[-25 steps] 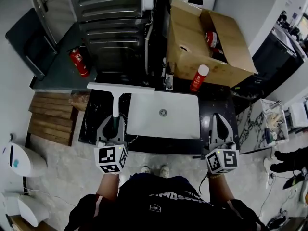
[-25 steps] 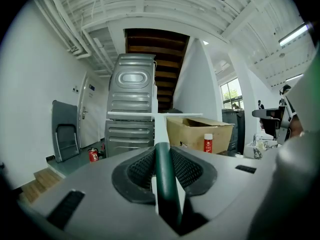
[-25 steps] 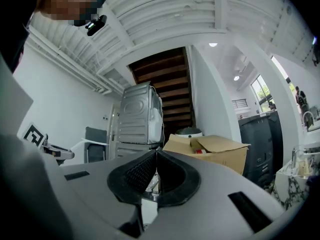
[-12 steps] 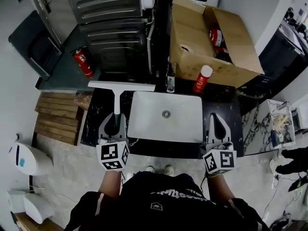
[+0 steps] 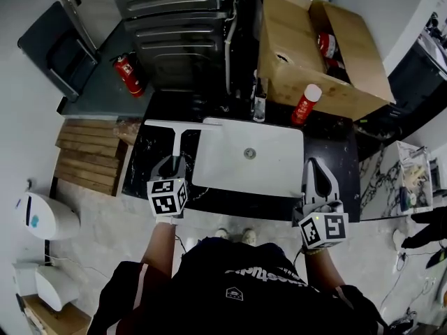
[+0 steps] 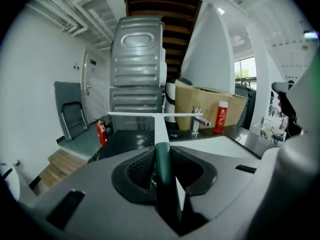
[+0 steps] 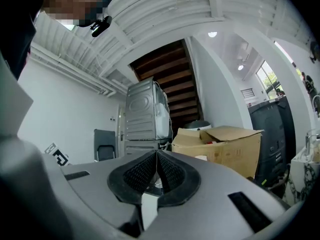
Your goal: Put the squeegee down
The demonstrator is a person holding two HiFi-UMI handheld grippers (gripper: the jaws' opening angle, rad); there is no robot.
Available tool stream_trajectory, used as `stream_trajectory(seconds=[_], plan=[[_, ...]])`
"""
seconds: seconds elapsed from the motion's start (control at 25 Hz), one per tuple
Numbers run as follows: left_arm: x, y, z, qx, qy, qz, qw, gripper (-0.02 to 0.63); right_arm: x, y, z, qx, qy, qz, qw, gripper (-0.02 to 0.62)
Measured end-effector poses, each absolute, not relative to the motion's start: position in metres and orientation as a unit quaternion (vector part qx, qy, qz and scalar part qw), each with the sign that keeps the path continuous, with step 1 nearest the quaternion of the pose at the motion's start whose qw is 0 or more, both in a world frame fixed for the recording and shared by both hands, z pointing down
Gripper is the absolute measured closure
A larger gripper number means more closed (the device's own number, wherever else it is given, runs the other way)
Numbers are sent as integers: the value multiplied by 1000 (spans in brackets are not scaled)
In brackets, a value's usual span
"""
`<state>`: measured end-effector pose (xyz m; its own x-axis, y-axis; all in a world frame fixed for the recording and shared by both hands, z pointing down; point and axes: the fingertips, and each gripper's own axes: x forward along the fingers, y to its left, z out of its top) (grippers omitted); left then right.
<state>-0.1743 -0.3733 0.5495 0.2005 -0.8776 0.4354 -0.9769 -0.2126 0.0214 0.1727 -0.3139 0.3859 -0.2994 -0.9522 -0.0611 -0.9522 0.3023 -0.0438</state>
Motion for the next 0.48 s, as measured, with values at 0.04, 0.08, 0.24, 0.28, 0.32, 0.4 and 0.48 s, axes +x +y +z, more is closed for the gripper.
stream_trajectory(seconds=[0.04,0.08,0.24,0.28,0.32,0.4,0.48], plan=[[-178,-375,562,759,-603,179,166,506,171,-314,388,-589,808,-2,36,555],[-181,-377,576,759,-595,192,182,507,169,-314,389,-587,809,-4,35,555],[-189,-377,636,753,-563,254,226,507,162,-313,397,-581,813,-14,28,555],[-192,-377,646,751,-559,267,230,507,161,-312,397,-580,814,-14,26,555],[-194,-377,653,748,-557,276,233,507,159,-311,396,-578,815,-13,25,555],[-198,-379,662,745,-551,288,240,506,158,-311,396,-577,816,-12,22,555],[-200,-382,669,742,-547,298,250,506,157,-311,397,-577,816,-16,21,555]])
